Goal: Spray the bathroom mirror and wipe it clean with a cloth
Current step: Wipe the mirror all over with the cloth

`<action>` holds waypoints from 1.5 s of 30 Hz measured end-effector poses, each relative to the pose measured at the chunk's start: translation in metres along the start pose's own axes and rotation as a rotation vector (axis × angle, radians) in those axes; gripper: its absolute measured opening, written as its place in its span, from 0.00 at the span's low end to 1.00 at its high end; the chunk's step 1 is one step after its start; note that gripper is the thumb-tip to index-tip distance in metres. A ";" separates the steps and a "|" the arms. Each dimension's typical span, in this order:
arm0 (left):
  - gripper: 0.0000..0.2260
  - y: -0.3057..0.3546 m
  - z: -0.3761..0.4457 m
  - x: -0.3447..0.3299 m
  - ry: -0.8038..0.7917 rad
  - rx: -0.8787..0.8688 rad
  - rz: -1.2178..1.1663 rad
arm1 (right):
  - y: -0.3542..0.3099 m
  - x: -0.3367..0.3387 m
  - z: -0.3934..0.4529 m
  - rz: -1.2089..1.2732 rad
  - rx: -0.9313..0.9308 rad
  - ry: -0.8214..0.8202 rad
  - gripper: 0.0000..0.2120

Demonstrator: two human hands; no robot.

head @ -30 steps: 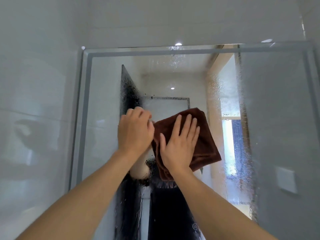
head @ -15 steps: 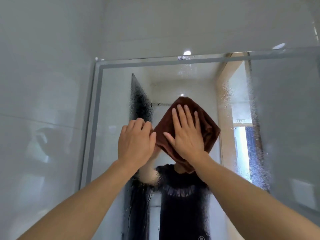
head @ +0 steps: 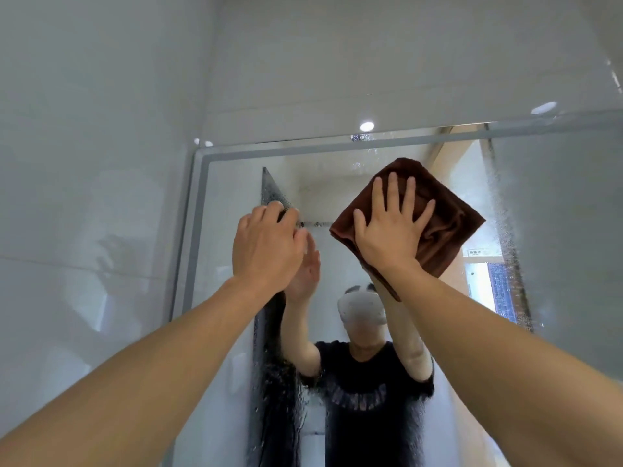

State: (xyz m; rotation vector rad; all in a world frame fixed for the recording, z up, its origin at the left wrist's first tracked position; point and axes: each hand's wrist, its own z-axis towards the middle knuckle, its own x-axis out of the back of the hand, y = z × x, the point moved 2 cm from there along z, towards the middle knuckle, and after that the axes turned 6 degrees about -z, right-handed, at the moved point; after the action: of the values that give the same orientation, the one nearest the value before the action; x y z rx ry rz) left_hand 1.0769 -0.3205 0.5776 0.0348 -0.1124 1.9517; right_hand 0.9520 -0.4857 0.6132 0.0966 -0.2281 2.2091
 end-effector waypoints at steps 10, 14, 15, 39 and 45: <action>0.19 0.000 -0.040 -0.015 -0.025 -0.066 -0.036 | -0.013 -0.023 -0.088 -0.006 0.490 0.017 0.39; 0.23 0.002 -0.031 -0.021 -0.079 -0.083 -0.026 | 0.020 -0.013 -0.035 -0.014 0.384 0.050 0.38; 0.24 0.004 -0.024 -0.021 -0.088 -0.087 -0.031 | 0.025 -0.009 -0.015 -0.025 0.367 0.052 0.37; 0.27 -0.044 0.002 -0.014 -0.026 -0.102 -0.063 | -0.016 -0.005 0.082 -0.090 0.462 0.150 0.39; 0.25 -0.071 0.013 0.003 0.010 -0.109 -0.035 | -0.080 -0.006 0.114 -0.076 0.459 0.122 0.40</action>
State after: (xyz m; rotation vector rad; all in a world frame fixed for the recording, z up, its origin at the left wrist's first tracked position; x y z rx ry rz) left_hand 1.1416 -0.2928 0.5953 -0.0441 -0.2102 1.9079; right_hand 1.0184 -0.4657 0.7340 0.2175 0.3476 2.1448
